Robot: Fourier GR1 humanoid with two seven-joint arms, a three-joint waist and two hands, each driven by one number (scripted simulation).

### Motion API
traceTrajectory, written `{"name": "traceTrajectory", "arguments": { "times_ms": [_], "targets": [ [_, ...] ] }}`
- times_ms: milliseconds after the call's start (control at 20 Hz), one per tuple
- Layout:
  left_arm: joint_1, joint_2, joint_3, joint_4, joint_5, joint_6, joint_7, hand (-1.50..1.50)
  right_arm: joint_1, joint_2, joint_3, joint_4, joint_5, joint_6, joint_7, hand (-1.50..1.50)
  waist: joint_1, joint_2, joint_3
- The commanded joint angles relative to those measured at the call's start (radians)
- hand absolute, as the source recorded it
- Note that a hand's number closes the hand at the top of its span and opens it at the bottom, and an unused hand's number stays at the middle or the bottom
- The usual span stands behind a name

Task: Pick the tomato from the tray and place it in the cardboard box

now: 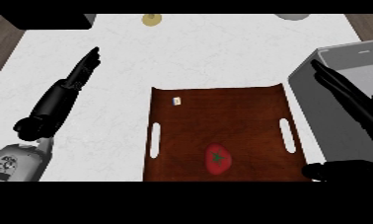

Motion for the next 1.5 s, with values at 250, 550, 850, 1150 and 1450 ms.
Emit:
{"name": "traceTrajectory", "arguments": {
  "times_ms": [250,550,850,1150,1450],
  "targets": [
    [-0.027,0.025,0.047,0.06,0.017,-0.067,-0.035,0.0,-0.095,-0.186,0.166,-0.161,0.211,0.236,0.291,-1.5,0.02,0.001,-0.004],
    [0.006,-0.028,-0.013,-0.017,-0.043,-0.022,0.002,0.0,-0.179,-0.132,0.377,-0.333,0.316,0.391,0.626,-1.5,0.029,-0.003,-0.003],
    [-0.047,-0.069,0.015,0.116,-0.058,-0.035,-0.052,0.0,-0.314,0.076,0.584,-0.282,0.389,0.535,0.914,-1.5,0.023,0.003,-0.003],
    [-0.086,-0.064,0.05,0.089,-0.066,-0.047,0.023,0.0,-0.343,0.361,0.75,-0.231,0.43,0.609,1.209,-1.5,0.014,-0.001,-0.001],
    [-0.039,-0.088,0.065,0.103,-0.065,-0.08,-0.035,0.0,-0.34,0.387,0.735,-0.155,0.469,0.629,1.183,-1.5,0.012,0.001,-0.001]
  ]
}}
